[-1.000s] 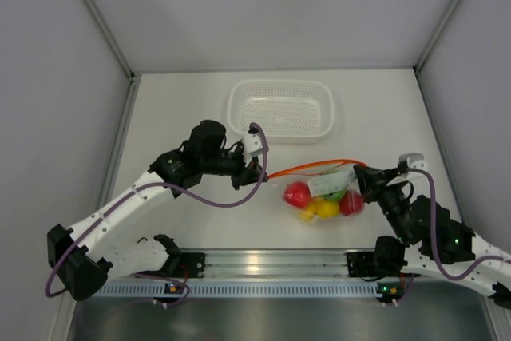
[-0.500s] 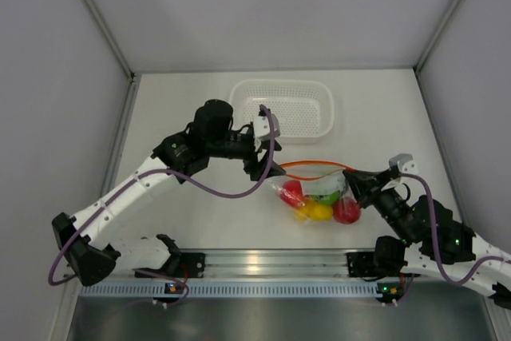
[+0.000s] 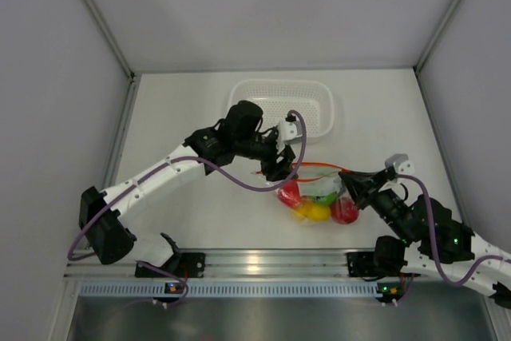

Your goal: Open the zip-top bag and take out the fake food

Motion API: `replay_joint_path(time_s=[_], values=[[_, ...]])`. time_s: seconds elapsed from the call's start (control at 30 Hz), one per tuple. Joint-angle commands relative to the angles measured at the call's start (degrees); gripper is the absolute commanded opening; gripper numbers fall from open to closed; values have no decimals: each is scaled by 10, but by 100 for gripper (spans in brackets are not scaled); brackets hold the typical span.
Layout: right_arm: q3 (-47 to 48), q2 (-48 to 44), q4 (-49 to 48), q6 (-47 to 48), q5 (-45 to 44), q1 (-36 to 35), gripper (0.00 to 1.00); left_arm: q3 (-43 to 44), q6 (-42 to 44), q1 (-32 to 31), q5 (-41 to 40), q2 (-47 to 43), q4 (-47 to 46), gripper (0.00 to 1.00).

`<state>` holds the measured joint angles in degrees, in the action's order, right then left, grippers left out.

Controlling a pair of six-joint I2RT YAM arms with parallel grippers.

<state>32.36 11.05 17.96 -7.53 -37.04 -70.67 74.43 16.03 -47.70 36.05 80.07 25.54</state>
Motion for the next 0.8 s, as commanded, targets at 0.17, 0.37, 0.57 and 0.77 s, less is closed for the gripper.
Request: replay_joint_path(time_s=[0.17,0.37,0.57,0.77], values=[[5,9,-79,7,46,7,0,33,18,-7,2,26,-18,38],[0,20,-86,8,40,6,0,26,15,-7,-11,8,-19,0],[4,47,-101,3,21,7,15,5,-47,-7,-115,-52,-19,0],[34,102,-105,-17,9,7,45,-32,-113,-7,-265,-147,-8,0]])
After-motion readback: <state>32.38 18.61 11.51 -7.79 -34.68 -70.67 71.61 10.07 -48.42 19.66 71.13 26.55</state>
